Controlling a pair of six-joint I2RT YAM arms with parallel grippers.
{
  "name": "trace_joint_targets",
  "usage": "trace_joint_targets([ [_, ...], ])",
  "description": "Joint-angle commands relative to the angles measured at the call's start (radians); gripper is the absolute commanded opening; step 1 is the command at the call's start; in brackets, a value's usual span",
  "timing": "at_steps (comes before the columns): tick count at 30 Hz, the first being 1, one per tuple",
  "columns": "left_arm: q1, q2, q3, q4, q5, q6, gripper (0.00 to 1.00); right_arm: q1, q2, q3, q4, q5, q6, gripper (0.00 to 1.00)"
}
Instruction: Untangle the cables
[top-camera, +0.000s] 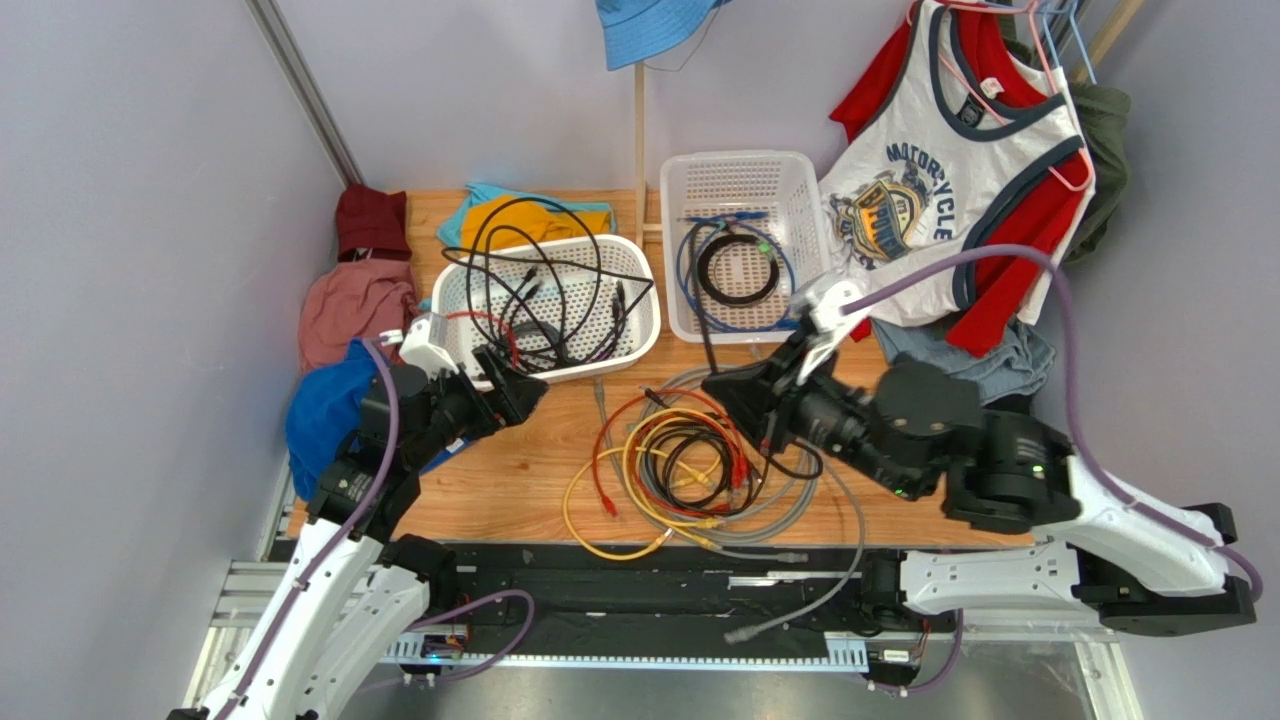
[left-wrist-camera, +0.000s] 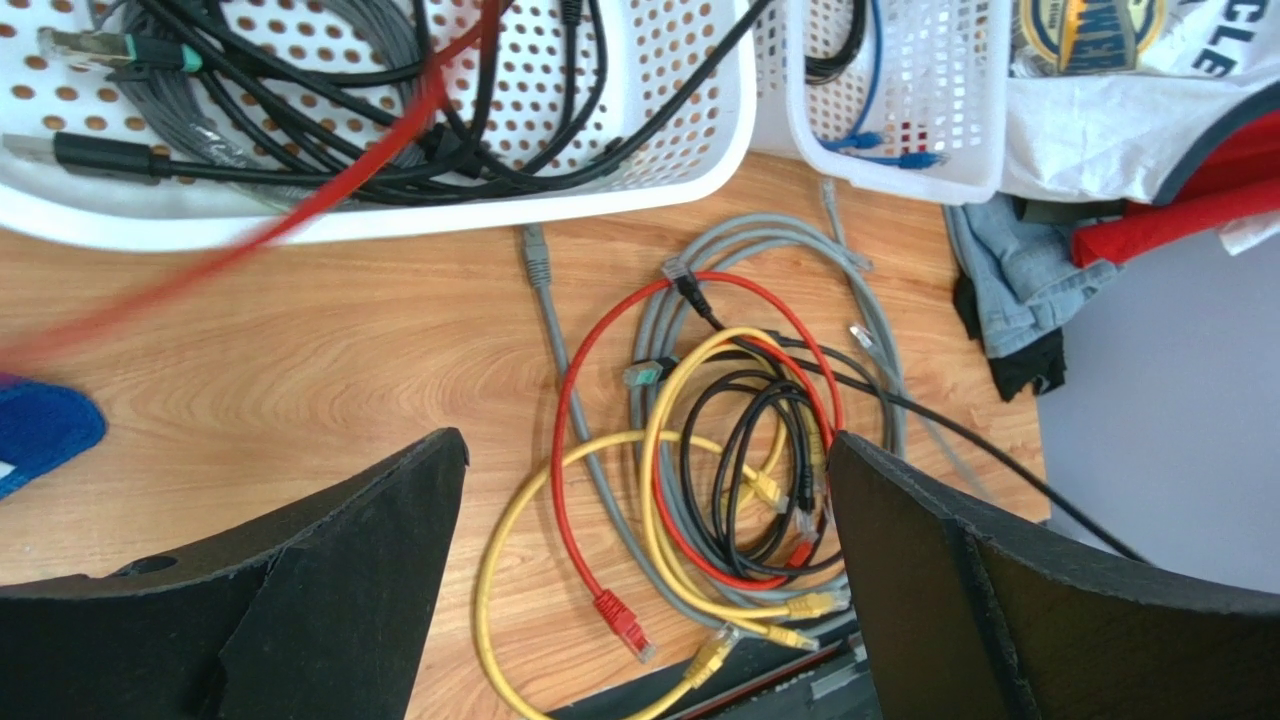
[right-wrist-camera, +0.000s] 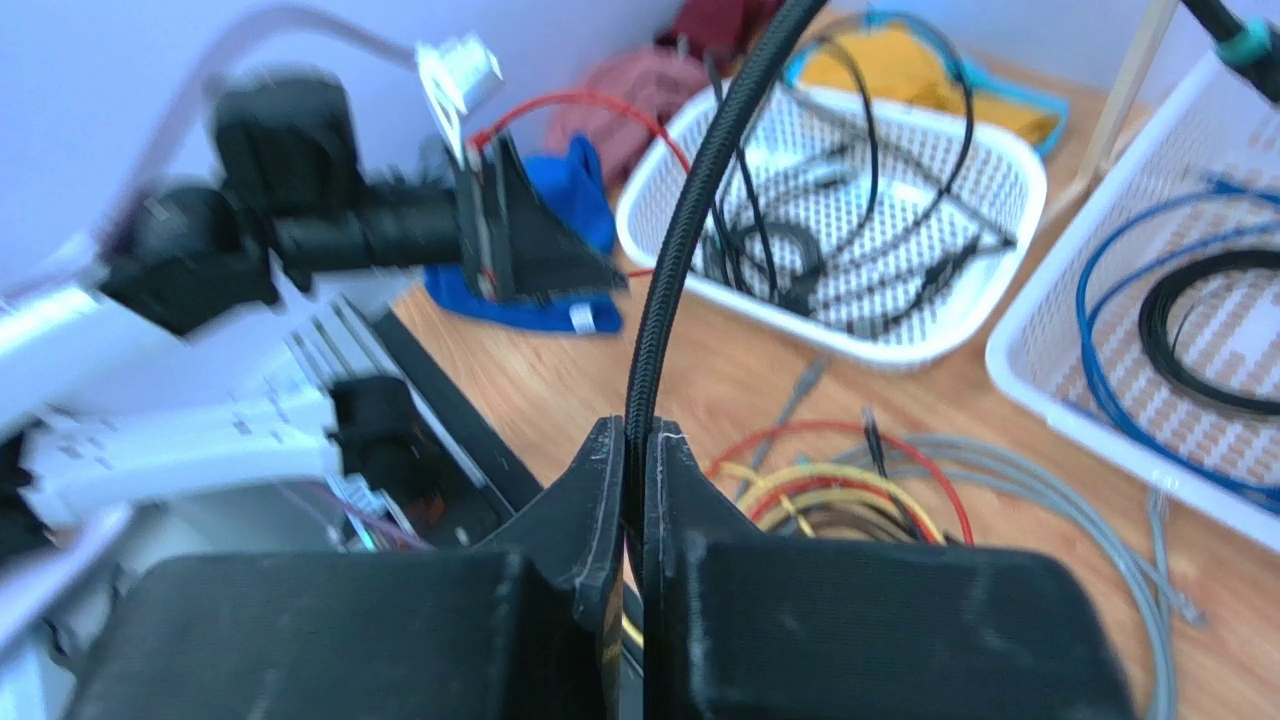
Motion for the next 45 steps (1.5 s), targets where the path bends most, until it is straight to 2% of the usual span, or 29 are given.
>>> trace_joint_targets([
  [1,-0.004,-0.012,0.035,0.069,0.069,0.016,0.99,0.0,-0.024,-0.09,0.021,-0.038,0.013,0.0],
  [7,-0.033,0.002,0.019,0.147,0.153,0.024,0.99,0.001,-0.039,-0.112,0.045,-0.073,0.007,0.0],
  [14,-0.13,0.024,0.025,0.184,0.126,0.035,0.99,0.0,-0.015,-0.113,0.108,-0.139,-0.014,0.0],
  [19,-0.287,0.088,-0.012,0.466,0.221,0.01,0.99,0.0,0.045,0.026,0.136,-0.187,-0.074,0.0],
  [20,-0.35,0.102,-0.038,0.573,0.219,0.03,0.99,0.0,0.063,0.048,0.137,-0.185,-0.079,0.0],
  [25,-0.576,0.148,-0.159,0.92,0.089,0.169,0.99,0.0,0.074,0.092,0.169,-0.138,-0.076,0.0],
  [26,-0.663,0.186,-0.196,1.037,0.048,0.23,0.99,0.0,0.071,0.091,0.179,-0.133,-0.071,0.0],
  [27,-0.704,0.21,-0.21,1.099,-0.03,0.263,0.99,0.0,0.063,0.088,0.186,-0.122,-0.062,0.0],
  [28,-0.743,0.243,-0.225,1.171,-0.052,0.298,0.99,0.0,0.06,0.085,0.2,-0.116,-0.044,0.0],
  [29,-0.805,0.311,-0.247,1.319,-0.069,0.359,0.99,0.0,0.056,0.078,0.206,-0.113,-0.031,0.0],
  [32,-0.919,0.463,-0.248,1.55,-0.119,0.508,0.99,-0.002,0.043,0.068,0.217,-0.108,0.005,0.0],
  [34,-0.955,0.54,-0.239,1.652,-0.158,0.565,0.99,0.0,0.036,0.063,0.228,-0.124,0.022,0.0],
  [38,-0.972,0.768,-0.225,2.007,-0.167,0.619,0.99,-0.002,0.031,0.052,0.234,-0.145,0.056,0.0],
  [45,-0.972,0.876,-0.113,2.008,-0.17,0.664,0.99,-0.002,0.023,0.029,0.223,-0.154,0.078,0.0],
])
